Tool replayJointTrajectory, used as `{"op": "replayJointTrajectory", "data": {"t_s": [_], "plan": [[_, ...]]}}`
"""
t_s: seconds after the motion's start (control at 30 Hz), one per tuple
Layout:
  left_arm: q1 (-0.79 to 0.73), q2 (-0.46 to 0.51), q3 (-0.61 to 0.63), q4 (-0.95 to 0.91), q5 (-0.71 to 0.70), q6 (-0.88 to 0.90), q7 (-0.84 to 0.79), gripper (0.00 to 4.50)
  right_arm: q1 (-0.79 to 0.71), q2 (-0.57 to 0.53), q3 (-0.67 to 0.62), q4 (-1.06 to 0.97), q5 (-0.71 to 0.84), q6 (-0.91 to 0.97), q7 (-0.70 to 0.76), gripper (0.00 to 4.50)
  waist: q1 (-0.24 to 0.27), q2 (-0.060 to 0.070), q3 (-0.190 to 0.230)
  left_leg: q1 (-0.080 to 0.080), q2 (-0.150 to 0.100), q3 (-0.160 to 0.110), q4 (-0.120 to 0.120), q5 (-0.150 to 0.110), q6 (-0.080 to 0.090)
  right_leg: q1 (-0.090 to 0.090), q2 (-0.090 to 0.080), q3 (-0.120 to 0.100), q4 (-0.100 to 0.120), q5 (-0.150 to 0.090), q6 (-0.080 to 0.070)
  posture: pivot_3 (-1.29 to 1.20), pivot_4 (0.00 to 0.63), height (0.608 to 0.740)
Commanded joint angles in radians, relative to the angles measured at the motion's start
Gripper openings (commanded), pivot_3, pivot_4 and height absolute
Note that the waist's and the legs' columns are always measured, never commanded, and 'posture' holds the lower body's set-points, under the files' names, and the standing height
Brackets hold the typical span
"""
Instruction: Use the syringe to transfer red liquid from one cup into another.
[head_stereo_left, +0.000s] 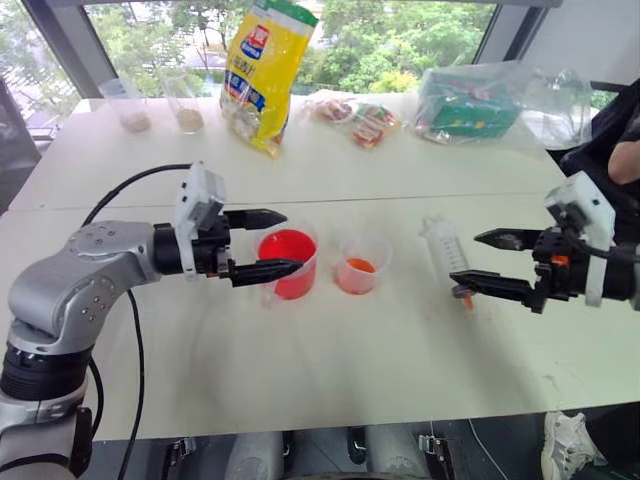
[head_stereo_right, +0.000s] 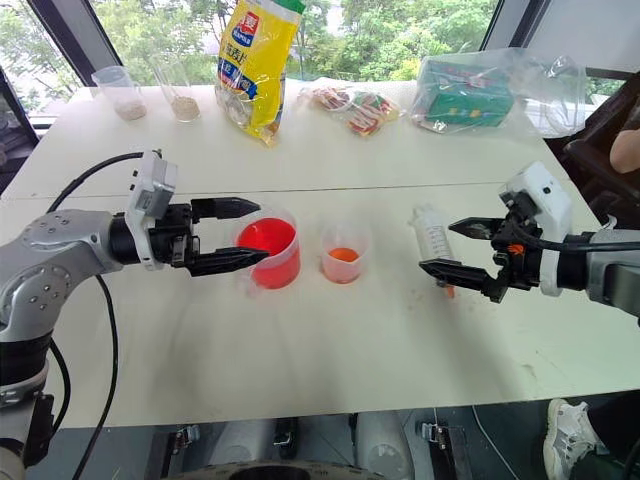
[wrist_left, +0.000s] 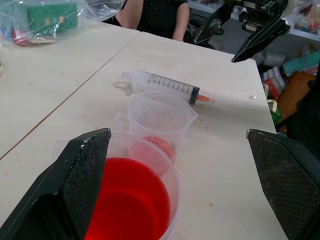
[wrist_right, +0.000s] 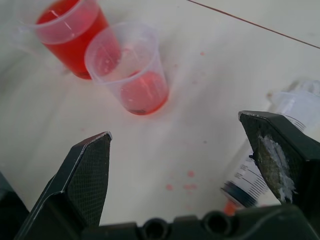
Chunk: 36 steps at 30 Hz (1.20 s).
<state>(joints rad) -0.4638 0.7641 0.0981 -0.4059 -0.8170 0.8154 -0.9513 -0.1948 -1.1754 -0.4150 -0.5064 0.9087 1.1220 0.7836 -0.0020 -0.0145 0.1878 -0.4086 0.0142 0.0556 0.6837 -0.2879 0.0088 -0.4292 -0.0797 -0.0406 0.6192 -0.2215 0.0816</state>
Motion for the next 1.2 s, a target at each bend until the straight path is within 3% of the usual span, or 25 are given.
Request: {"op": "replayJointTrajectory", "data": {"t_s": [0.03, 0.3, 0.6, 0.83, 1.2], "plan": [[-0.019, -0.004, -0.01, -0.006, 0.007, -0.021, -0.004, 4.5, -0.031, -0.025, 0.037, 0.033, -0.044, -0.013, -0.008, 4.45, 0.006, 0.0, 0.0, 0.0, 0.0, 0.0, 0.0, 0.0, 0.0, 0.0, 0.0, 0.0, 0.0, 0.0, 0.0, 0.0, 0.15, 0.74], [-0.016, -0.007, 0.028, -0.023, -0.016, -0.018, 0.025, 4.5, -0.129, 0.018, 0.15, 0.122, -0.106, 0.039, -0.088, 4.45, 0.013, 0.0, 0.0, 0.0, 0.0, 0.0, 0.0, 0.0, 0.0, -0.001, 0.0, 0.0, 0.0, 0.0, 0.0, 0.0, 0.15, 0.74], [-0.051, -0.042, -0.022, 0.004, 0.026, -0.054, 0.026, 4.5, -0.396, 0.143, 0.397, 0.399, -0.278, 0.132, -0.196, 4.45, 0.012, 0.0, 0.0, 0.0, 0.0, 0.001, 0.0, 0.0, 0.0, -0.001, 0.001, 0.0, 0.0, 0.0, -0.001, 0.0, 0.15, 0.74], [-0.031, -0.071, -0.032, 0.004, 0.061, -0.102, 0.041, 4.5, -0.552, 0.239, 0.567, 0.619, -0.425, 0.109, -0.173, 4.45, 0.012, 0.0, 0.0, -0.001, 0.0, 0.001, 0.0, 0.0, 0.0, -0.001, 0.0, 0.0, 0.0, 0.001, 0.001, 0.0, 0.15, 0.74], [0.022, -0.097, -0.016, -0.048, 0.067, -0.119, 0.097, 4.5, -0.652, 0.329, 0.738, 0.827, -0.593, 0.02, -0.044, 4.45, 0.009, 0.0, 0.0, 0.0, 0.0, 0.001, 0.0, 0.0, 0.001, -0.001, 0.0, 0.0, 0.0, 0.002, 0.003, 0.0, 0.15, 0.74]]}}
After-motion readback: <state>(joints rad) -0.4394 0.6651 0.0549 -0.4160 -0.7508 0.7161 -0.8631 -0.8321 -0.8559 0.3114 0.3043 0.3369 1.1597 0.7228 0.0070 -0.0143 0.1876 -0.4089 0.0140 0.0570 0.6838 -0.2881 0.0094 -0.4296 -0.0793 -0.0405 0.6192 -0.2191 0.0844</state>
